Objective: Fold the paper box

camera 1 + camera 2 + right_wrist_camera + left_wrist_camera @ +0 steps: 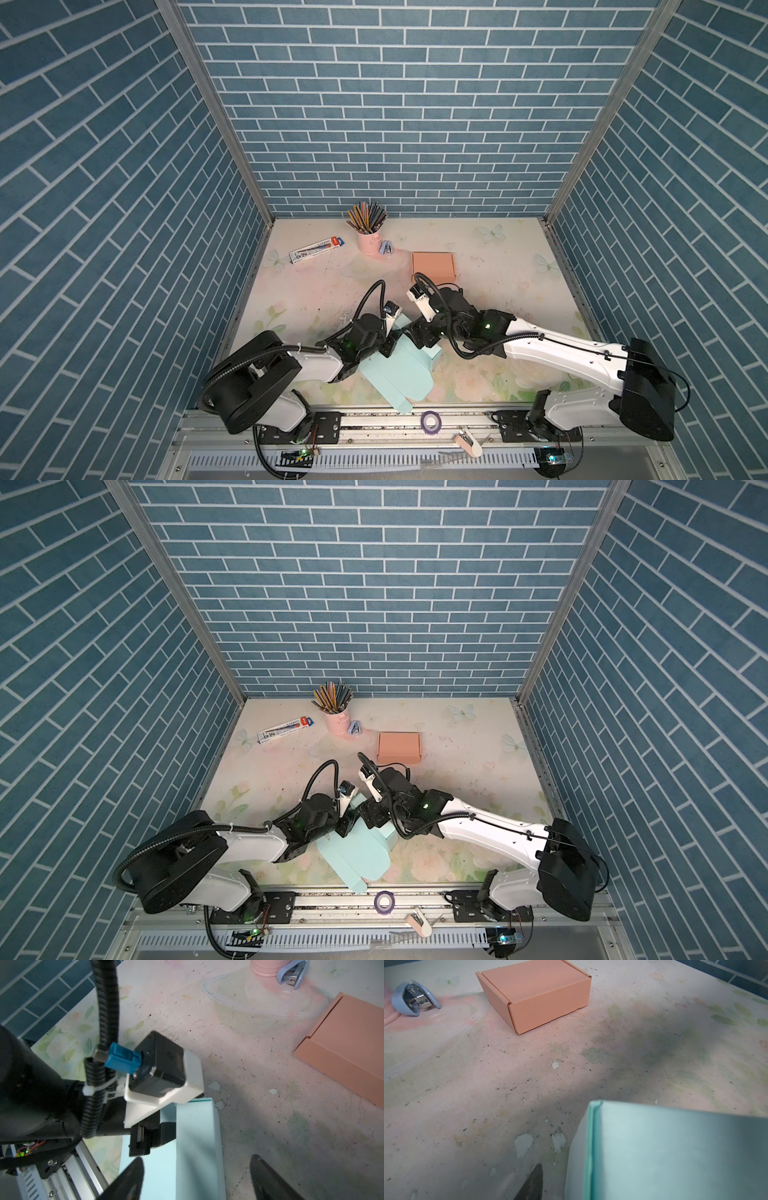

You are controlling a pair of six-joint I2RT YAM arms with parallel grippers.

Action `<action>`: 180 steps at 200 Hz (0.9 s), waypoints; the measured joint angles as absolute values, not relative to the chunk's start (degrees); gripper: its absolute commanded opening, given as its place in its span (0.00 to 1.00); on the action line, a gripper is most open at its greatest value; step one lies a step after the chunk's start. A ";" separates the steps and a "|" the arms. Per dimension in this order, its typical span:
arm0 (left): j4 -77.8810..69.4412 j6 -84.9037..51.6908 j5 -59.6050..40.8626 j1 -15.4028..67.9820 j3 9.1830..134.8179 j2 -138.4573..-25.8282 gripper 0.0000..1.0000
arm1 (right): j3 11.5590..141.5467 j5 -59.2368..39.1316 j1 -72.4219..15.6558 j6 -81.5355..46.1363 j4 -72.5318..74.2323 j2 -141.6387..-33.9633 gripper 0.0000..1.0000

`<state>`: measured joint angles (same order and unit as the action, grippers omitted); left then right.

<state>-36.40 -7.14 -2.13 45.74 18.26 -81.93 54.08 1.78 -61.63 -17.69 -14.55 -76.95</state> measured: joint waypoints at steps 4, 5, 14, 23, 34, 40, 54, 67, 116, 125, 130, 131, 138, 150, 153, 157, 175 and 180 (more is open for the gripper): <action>-35.97 -7.14 -1.98 45.78 18.20 -81.47 0.52 | 54.68 2.02 -61.89 -17.67 -15.03 -77.21 0.94; -35.88 -7.14 -1.96 45.80 18.20 -81.38 0.53 | 54.78 2.04 -61.93 -17.58 -15.09 -77.25 0.94; -34.83 -7.38 -1.50 45.91 18.15 -80.38 0.58 | 56.01 2.74 -62.43 -17.26 -16.21 -78.00 0.95; -33.82 -7.55 -1.08 46.00 18.04 -79.35 0.63 | 57.06 3.49 -62.81 -16.95 -17.23 -78.96 0.95; -32.80 -8.45 -0.58 46.15 17.80 -78.13 0.68 | 58.06 4.40 -63.16 -16.53 -18.76 -80.16 0.95; -32.18 -8.78 -0.34 46.26 17.61 -77.43 0.70 | 58.37 4.80 -63.26 -16.38 -19.35 -80.73 0.95; -29.71 -9.93 0.75 46.59 17.34 -75.64 0.76 | 58.52 5.65 -63.33 -16.03 -20.78 -81.89 0.95; -27.35 -11.35 1.89 46.78 16.97 -73.71 0.84 | 58.50 6.44 -63.33 -15.97 -22.35 -82.76 0.95; -18.98 -17.45 3.42 46.81 12.45 -61.45 0.94 | 58.54 7.42 -62.63 -14.90 -25.02 -86.08 0.81; -16.34 -18.17 3.51 46.81 12.38 -58.43 0.94 | 58.54 7.20 -62.22 -14.90 -25.08 -86.41 0.78; -14.63 -18.59 3.66 46.81 12.40 -56.36 0.94 | 58.54 7.14 -61.82 -14.90 -25.10 -86.43 0.76; -14.39 -18.68 3.68 46.81 12.43 -56.07 0.94 | 58.52 7.05 -61.76 -14.90 -25.08 -86.43 0.76; -11.75 -19.20 4.01 46.78 12.53 -52.95 0.94 | 58.50 6.72 -61.04 -14.90 -24.97 -86.37 0.75; -6.70 -20.08 4.93 46.81 13.15 -47.75 0.94 | 58.00 6.20 -59.46 -14.90 -24.32 -86.08 0.72; -5.39 -20.40 5.17 46.81 13.39 -46.61 0.94 | 57.76 5.96 -59.11 -14.92 -24.10 -86.00 0.71; -3.18 -20.97 5.78 46.81 13.87 -44.60 0.94 | 57.34 5.72 -58.59 -14.92 -23.73 -85.78 0.70; 5.52 -23.59 8.10 46.78 16.38 -37.80 0.94 | 54.92 4.21 -56.36 -15.09 -22.79 -84.40 0.66; 7.79 -24.45 8.54 46.78 17.17 -36.01 0.94 | 54.13 3.66 -55.61 -15.14 -22.46 -83.94 0.66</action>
